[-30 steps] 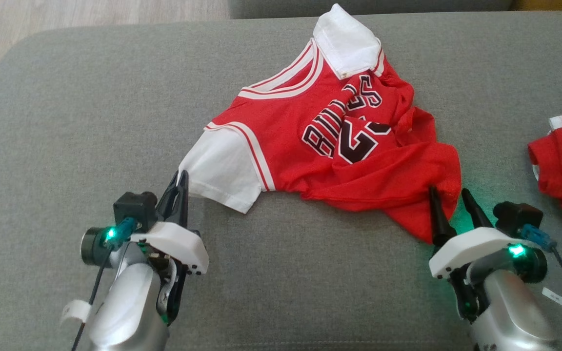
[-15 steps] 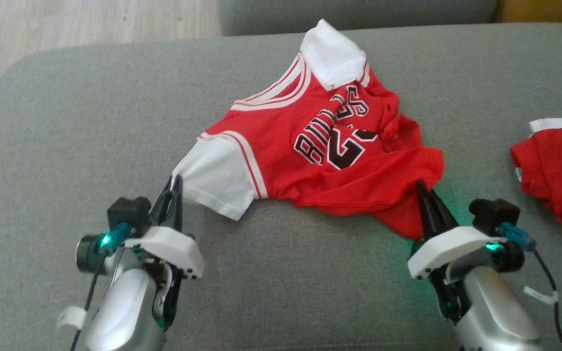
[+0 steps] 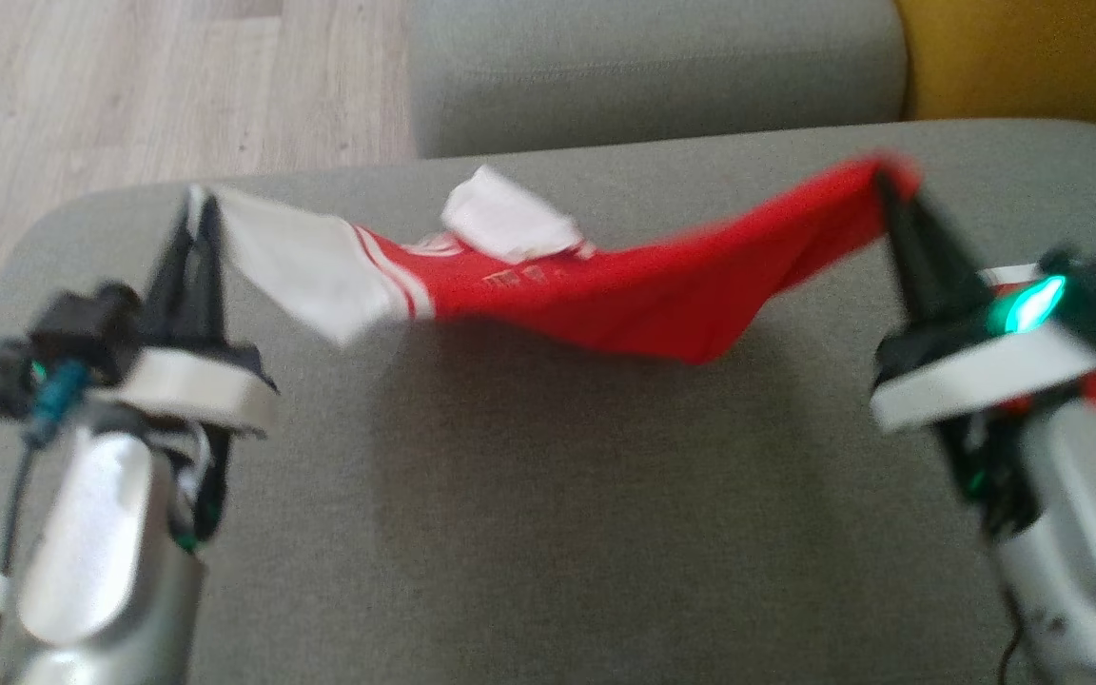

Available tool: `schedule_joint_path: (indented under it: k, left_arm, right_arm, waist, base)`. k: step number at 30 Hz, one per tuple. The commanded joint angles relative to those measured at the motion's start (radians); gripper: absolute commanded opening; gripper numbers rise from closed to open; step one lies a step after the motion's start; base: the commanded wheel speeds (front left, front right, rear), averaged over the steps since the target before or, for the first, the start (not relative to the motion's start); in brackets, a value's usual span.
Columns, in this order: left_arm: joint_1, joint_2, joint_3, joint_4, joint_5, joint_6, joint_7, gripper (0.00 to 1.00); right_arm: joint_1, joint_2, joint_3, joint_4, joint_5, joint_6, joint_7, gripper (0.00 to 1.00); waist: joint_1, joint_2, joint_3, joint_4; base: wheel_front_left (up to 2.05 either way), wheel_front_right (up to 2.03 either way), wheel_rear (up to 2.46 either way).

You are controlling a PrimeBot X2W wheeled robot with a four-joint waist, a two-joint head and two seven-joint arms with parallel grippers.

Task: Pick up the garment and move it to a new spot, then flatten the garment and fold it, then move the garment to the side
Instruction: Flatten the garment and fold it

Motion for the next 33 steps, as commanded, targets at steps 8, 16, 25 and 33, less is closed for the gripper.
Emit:
schedule_joint_path:
  k: [8, 16, 25, 33]
  left_arm:
    - [-0.208, 0.091, 0.073, -0.227, -0.017, -0.021, 0.042, 0.00]
    - [-0.218, 0.135, 0.120, -0.501, -0.045, 0.005, 0.181, 0.00]
    - [-0.392, 0.205, 0.065, -0.388, -0.040, -0.069, 0.292, 0.00]
    - [-0.921, 0.239, -0.029, 0.080, 0.035, -0.118, 0.156, 0.00]
  right_arm:
    - [-0.233, -0.104, -0.041, -0.192, -0.034, 0.004, 0.086, 0.00]
    - [-0.241, -0.132, -0.076, -0.356, -0.050, 0.004, 0.229, 0.00]
    - [-0.381, -0.177, -0.045, -0.246, -0.060, 0.004, 0.294, 0.00]
    - [-0.921, -0.227, 0.152, 0.252, -0.100, 0.004, 0.107, 0.00]
  waist:
    - [0.0001, 0.0000, -0.058, -0.003]
    - [0.0001, 0.0000, -0.047, -0.009]
    - [0.0001, 0.0000, 0.157, -0.035]
    - [0.0001, 0.0000, 0.362, -0.019]
  base:
    - [0.00, 0.00, 0.00]
    - [0.00, 0.00, 0.00]
    - [0.00, 0.00, 0.00]
    - [0.00, 0.00, 0.00]
